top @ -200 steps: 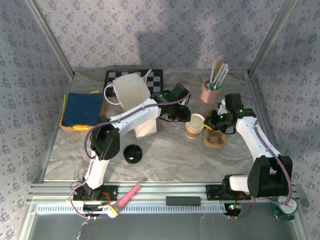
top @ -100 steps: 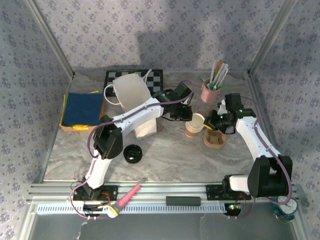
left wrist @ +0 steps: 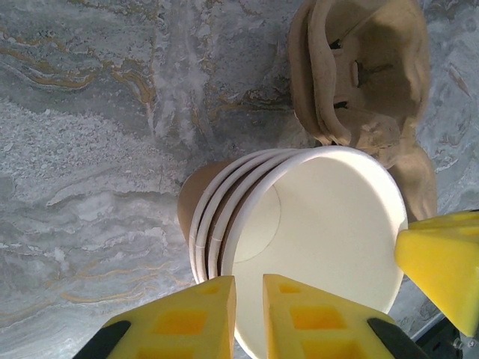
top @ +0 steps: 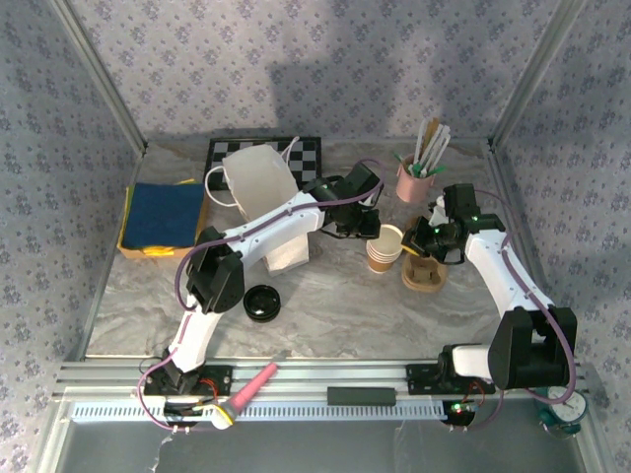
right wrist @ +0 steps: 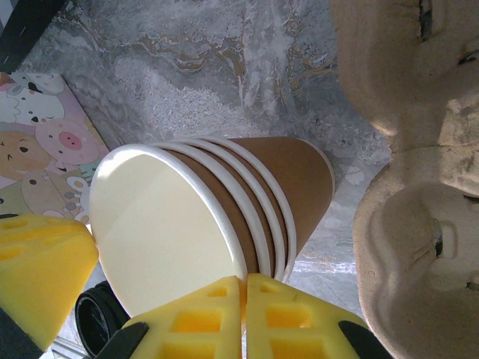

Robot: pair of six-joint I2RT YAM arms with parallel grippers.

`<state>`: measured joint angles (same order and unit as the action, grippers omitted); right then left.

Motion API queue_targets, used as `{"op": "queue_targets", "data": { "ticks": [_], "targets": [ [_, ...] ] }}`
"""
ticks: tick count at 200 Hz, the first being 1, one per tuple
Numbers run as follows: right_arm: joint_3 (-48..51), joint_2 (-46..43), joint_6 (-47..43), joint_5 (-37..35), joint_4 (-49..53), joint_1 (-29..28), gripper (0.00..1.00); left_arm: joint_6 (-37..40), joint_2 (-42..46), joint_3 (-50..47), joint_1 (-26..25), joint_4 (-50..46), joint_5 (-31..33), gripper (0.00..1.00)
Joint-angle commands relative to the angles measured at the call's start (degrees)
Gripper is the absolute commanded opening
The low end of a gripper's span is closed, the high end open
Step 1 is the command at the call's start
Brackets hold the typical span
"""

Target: Pack the takeout coffee

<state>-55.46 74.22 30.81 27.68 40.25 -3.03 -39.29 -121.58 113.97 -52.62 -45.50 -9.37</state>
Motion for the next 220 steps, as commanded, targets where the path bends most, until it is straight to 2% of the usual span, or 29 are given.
{"op": "queue_targets", "data": {
  "ticks": [1, 40, 86, 122, 162, 220],
  "targets": [
    [-0.88, -0.74, -0.84, -0.55, 1.32, -0.15, 0.07, 1.01, -1.00, 1.17, -0.55, -2.35, 0.99, 0.22],
    [-0.71, -0.74, -0.92, -0.70, 1.41, -0.18, 0.07, 1.13, 0.82, 1.25, -0.55, -2.29, 3.77, 0.27],
    [-0.56, -0.50, -0.77, -0.57, 0.98, -0.18, 0.07, 0.95, -1.47, 2.33, -0.55, -4.51, 4.00, 0.27],
    [-0.44, -0.49, -0.97, -0.64, 1.17, -0.16, 0.07, 0.79, 0.11, 0.49, -0.55, -2.37, 5.02, 0.28],
    [-0.26, -0.51, -0.66, -0.51, 0.84, -0.14, 0.07, 0.77, -1.81, 1.80, -0.55, -2.75, 2.22, 0.20],
    [-0.33, -0.46, -0.58, -0.50, 0.71, -0.14, 0.07, 0.80, -2.43, 2.48, -0.56, -2.67, 1.47, 0.17]
  ]
}}
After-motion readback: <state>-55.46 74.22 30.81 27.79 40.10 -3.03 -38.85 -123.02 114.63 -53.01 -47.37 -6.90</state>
